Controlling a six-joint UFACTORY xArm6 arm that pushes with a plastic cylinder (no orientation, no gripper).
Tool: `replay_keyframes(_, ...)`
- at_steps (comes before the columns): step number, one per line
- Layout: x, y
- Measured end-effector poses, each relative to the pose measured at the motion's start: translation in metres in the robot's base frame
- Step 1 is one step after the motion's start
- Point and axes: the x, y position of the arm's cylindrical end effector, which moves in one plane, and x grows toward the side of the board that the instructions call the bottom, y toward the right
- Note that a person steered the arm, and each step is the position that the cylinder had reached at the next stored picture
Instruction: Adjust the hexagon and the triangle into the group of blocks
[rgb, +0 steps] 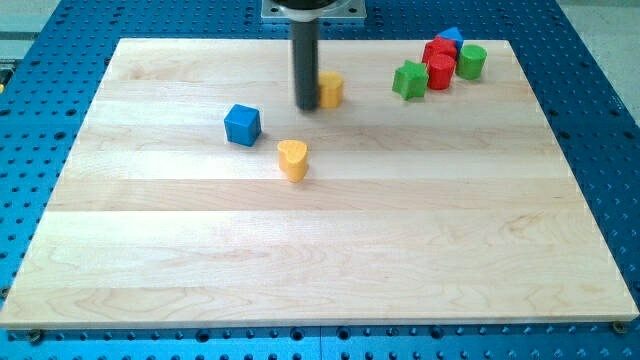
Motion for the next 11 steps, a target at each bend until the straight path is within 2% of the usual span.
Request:
replay_keyframes(1,0.0,0.067)
replay_keyframes(2,0.003,0.009)
replay_keyframes(3,-0.033,0.034)
replay_keyframes(4,-0.043,0.096)
replay_keyframes(5,-0.097,0.073)
replay_keyframes(6,-0.131,0.099)
replay_keyframes(8,-0.132,0.177)
replay_keyframes(11,-0.12,0.197)
